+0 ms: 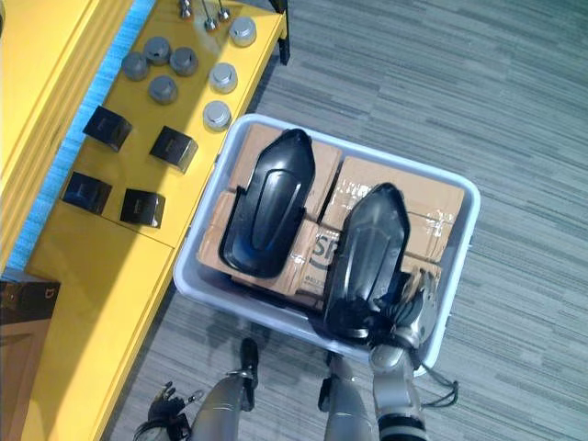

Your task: Walk over and take plastic housings, then place them on the shelf

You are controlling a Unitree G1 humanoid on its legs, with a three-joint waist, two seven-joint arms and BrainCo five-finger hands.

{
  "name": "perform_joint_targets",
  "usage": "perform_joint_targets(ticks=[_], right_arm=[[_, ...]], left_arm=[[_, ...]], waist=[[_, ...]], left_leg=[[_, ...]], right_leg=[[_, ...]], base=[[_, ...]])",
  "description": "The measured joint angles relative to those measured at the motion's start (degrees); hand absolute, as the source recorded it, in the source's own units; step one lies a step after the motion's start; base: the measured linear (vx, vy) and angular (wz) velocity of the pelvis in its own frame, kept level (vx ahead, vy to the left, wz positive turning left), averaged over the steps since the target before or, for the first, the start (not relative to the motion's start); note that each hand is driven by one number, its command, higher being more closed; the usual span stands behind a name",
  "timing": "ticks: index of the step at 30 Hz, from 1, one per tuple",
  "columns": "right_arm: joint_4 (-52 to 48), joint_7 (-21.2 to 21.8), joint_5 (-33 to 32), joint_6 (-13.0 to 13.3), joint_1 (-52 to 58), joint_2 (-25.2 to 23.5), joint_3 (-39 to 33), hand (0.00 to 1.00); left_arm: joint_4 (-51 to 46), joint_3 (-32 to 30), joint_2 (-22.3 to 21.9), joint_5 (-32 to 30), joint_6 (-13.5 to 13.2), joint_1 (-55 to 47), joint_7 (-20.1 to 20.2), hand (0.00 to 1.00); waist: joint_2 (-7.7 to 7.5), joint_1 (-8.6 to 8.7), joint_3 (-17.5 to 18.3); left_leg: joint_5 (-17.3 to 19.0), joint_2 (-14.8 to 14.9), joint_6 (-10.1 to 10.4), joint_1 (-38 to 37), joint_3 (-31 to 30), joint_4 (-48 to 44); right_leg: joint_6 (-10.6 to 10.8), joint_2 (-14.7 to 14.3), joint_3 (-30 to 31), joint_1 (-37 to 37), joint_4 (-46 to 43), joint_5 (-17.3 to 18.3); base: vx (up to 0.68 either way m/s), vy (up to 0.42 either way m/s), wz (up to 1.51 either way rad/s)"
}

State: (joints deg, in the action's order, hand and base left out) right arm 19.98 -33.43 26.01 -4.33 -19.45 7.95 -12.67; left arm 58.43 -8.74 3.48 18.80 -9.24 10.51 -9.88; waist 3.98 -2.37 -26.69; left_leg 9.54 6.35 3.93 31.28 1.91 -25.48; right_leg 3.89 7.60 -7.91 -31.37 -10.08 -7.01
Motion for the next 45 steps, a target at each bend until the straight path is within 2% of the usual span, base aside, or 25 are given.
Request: perform_joint_targets(ticks=[3, 5, 10, 14, 15, 18, 22, 25, 28, 30, 31, 33, 34, 35, 37, 42, 45], right_arm=[[2.03, 0.31, -0.70, 0.18, -3.67, 3.71, -0.21, 1.00], [2.52, 1.94, -1.23, 0.57, -4.69, 5.60, -0.02, 1.00], [0.13, 5.51, -0.83, 0.45, -1.09, 4.98, 4.83, 1.00], [-2.17, 6.95, 0.48, 0.11, 6.39, 3.23, 6.18, 1.00], [-4.62, 7.33, 1.99, 0.04, 10.49, 2.97, 6.07, 1.00], [-5.64, 7.56, 4.10, 0.00, 13.58, 3.36, 5.79, 1.00], [-5.66, 7.57, 5.81, -0.06, 17.28, 2.88, 1.43, 1.00], [-5.65, 7.60, 6.69, -0.16, 18.17, 2.91, -1.24, 1.00], [-5.66, 7.72, 7.82, -0.11, 17.77, 3.04, -1.18, 1.00], [-5.65, 8.11, 7.83, -0.08, 16.85, 3.30, -0.56, 1.00], [-5.63, 8.57, 7.94, -0.07, 15.87, 3.74, 0.01, 1.00], [-5.40, 9.21, 8.14, -0.07, 13.37, 4.96, 1.93, 1.00], [-5.16, 9.95, 8.33, -0.07, 11.10, 6.28, 3.88, 1.00], [-4.97, 10.23, 8.39, -0.08, 9.78, 6.91, 4.84, 1.00], [-4.48, 11.36, 9.48, -0.05, 4.52, 8.24, 9.27, 1.00], [-3.17, 12.94, 11.37, 0.27, -0.63, 8.32, 14.99, 1.00], [-3.14, 13.83, 12.00, 0.28, -1.87, 9.42, 17.12, 1.00]], left_arm=[[-0.05, -1.16, -0.78, 0.83, -0.11, 1.84, 0.07, 0.00], [-0.10, -1.16, -1.15, 1.26, -0.06, 2.47, 0.08, 0.00], [-2.94, -1.65, -2.08, 1.29, 0.04, 2.36, 0.02, 0.00], [-7.02, -1.33, -2.49, 2.77, -0.08, 1.37, -1.10, 0.00], [-12.56, -0.86, -2.43, 3.59, -0.51, -0.69, -2.17, 0.00], [-21.34, -0.79, -2.34, 3.59, -1.07, -3.61, -3.90, 0.00], [-37.74, -0.32, -2.20, 2.79, -1.92, -8.98, -7.57, 0.00], [-47.15, 0.12, -2.11, -2.60, -1.97, -11.19, -10.34, 0.00], [-52.97, 2.51, -1.49, -7.41, -2.01, -11.15, -12.33, 0.00], [-55.37, 4.99, -0.96, -8.38, -2.14, -10.95, -12.40, 0.00], [-55.62, 7.27, -0.17, -7.73, -2.47, -10.47, -11.93, 0.00], [-55.27, 11.36, 1.72, -2.08, -2.81, -8.95, -9.29, 0.00], [-53.84, 14.89, 3.39, 3.30, -2.85, -6.86, -6.81, 0.00], [-52.53, 16.51, 4.36, 5.47, -2.83, -5.23, -5.58, 0.00], [-46.48, 23.03, 7.32, 13.16, -1.46, 1.59, -0.74, 0.00], [-37.30, 29.73, 7.64, 23.33, 1.10, 13.14, 4.48, 0.00], [-33.65, 31.80, 8.10, 27.82, 2.19, 18.55, 5.90, 0.00]], waist=[[0.21, -0.39, -0.25], [0.43, -1.40, -0.62], [0.74, -1.48, -0.77], [0.97, -1.44, -0.94], [0.93, -1.14, -0.91], [0.88, -0.23, -0.67], [0.68, 0.15, 3.15], [0.10, 0.40, 7.42], [-0.77, 0.29, 11.52], [-1.08, 0.29, 13.51], [-1.06, 0.24, 14.87], [-1.16, 0.72, 16.54], [-1.29, 0.89, 17.39], [-1.33, 1.00, 17.61], [-1.87, 1.56, 18.25], [-3.66, 2.47, 20.30], [-4.01, 3.57, 20.99]], left_leg=[[0.53, 0.66, 0.48, 3.54, -0.73, -3.18], [0.49, 1.03, 0.57, 3.71, -0.60, -3.49], [-0.20, 1.85, 1.26, 2.57, -1.07, -2.09], [-1.48, 1.61, 1.96, -4.12, -2.10, 1.05], [-1.89, 1.00, 1.92, -7.78, -2.48, 3.18], [-2.43, 0.12, 1.79, -11.51, -3.58, 5.40], [-2.99, -1.16, 1.06, -17.23, -4.24, 8.78], [-3.48, -1.62, 0.82, -20.89, -5.24, 11.23], [-4.70, -1.76, 0.84, -23.87, -6.20, 14.13], [-5.48, -1.75, 0.97, -25.39, -6.61, 15.85], [-6.06, -1.75, 0.95, -26.28, -6.71, 17.04], [-6.89, -1.66, 1.03, -27.27, -6.88, 18.67], [-7.58, -1.61, 1.01, -27.77, -6.74, 19.77], [-7.84, -1.58, 0.99, -28.07, -6.69, 20.16], [-8.49, -1.31, 1.10, -29.53, -5.85, 21.48], [-8.52, -0.79, 1.13, -31.24, -3.54, 22.16], [-8.52, -0.88, 1.14, -31.35, -2.89, 22.35]], right_leg=[[-0.33, -0.18, 0.07, -3.64, -4.00, 1.36], [-0.51, -0.43, 0.62, -4.82, -5.92, 2.15], [-0.94, -1.02, 0.00, -4.22, -6.20, 2.43], [-1.81, -0.74, -1.28, 1.77, -6.28, 3.56], [-1.72, -0.19, -2.08, 4.89, -6.42, 4.59], [-1.19, 0.51, -3.11, 8.44, -6.19, 5.46], [-0.50, 1.68, -4.19, 14.01, -4.86, 6.52], [-0.23, 1.97, -5.69, 18.45, -2.55, 6.67], [-0.09, 1.97, -7.01, 21.61, -0.36, 6.55], [0.14, 1.86, -7.58, 23.32, 1.04, 6.23], [0.13, 1.78, -7.89, 24.24, 2.12, 5.85], [0.01, 1.50, -8.33, 25.52, 4.08, 4.82], [-0.02, 1.26, -8.29, 26.06, 5.52, 3.90], [-0.12, 1.14, -8.30, 26.48, 6.22, 3.44], [-0.30, 0.51, -7.64, 28.01, 8.93, 1.72], [-0.54, -0.38, -5.48, 29.44, 11.85, -0.33], [-0.53, -0.45, -4.88, 29.80, 13.11, -1.36]], base=[[-0.17, -0.044, 0.03], [-0.15, -0.098, -0.07], [-0.05, -0.073, 0.01], [0.07, -0.026, 0.22], [0.10, 0.007, 0.26], [0.08, 0.014, 0.29], [0.08, 0.042, 0.18], [0.09, 0.036, 0.21], [0.08, -0.009, 0.21], [0.05, -0.017, 0.18], [0.03, -0.014, 0.11], [0.02, -0.012, 0.06], [0.00, 0.000, 0.00], [-0.02, -0.011, -0.08], [-0.06, -0.009, -0.18], [-0.03, 0.013, -0.24], [-0.01, 0.028, -0.16]])
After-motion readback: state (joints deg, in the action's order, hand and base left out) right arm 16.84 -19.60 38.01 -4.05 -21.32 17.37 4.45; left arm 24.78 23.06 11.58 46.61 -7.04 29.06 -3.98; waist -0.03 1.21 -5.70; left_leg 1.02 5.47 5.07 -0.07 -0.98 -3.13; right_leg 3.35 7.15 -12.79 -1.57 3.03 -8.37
